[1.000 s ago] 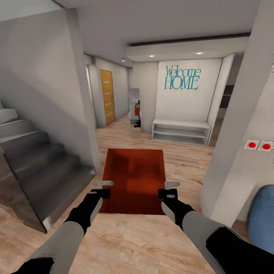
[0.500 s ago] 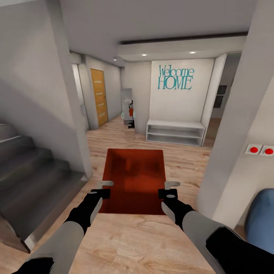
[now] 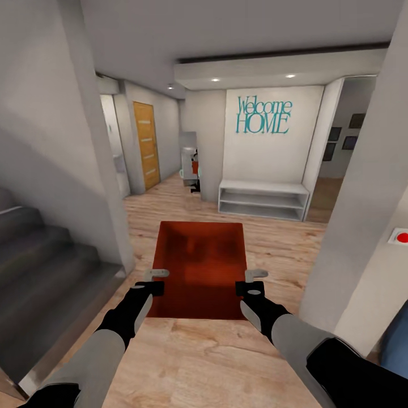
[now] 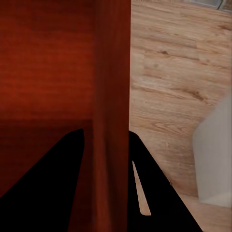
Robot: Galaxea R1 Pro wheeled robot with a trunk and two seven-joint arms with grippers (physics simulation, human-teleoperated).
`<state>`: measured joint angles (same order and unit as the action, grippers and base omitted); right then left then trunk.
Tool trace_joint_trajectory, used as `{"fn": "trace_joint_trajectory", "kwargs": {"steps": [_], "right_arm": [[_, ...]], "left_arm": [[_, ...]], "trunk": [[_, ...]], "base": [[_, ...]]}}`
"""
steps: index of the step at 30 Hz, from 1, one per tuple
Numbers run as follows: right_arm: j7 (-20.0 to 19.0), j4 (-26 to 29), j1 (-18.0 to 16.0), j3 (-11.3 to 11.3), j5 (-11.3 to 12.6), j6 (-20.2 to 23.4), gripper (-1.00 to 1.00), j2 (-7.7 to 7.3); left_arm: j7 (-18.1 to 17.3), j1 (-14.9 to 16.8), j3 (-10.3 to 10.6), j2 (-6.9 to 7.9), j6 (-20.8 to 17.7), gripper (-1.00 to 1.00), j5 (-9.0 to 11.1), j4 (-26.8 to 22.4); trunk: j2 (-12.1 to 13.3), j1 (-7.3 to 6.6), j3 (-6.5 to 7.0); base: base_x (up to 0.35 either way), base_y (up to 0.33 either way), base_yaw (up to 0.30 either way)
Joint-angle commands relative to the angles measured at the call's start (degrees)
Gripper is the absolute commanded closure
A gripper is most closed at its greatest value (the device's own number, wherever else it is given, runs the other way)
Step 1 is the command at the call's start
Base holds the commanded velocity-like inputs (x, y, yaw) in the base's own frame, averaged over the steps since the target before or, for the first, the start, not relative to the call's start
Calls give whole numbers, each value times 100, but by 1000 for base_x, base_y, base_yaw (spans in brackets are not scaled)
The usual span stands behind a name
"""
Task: Move the two storage containers from the living room to the garage. In the garage, place one container on the floor and stack the other container on top of it (either order is fine).
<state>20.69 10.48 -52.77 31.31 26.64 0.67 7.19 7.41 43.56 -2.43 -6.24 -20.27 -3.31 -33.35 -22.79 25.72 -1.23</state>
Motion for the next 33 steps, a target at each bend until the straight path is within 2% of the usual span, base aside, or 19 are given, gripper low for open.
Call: {"fn": "trace_joint_trajectory", "kwargs": {"steps": [1,33], "right_arm": [[0,130,-6,-55,-71,-52,100,19],[-4,121,-6,-55,-71,-57,100,9]], "left_arm": [[-20,3,-83,-40,-30,100,14,0],[-20,3,-83,-36,-30,100,14,1]], "trunk": [[-13,7,-12],[-13,7,-12]], "base": [[322,0,0],[322,0,0]]}}
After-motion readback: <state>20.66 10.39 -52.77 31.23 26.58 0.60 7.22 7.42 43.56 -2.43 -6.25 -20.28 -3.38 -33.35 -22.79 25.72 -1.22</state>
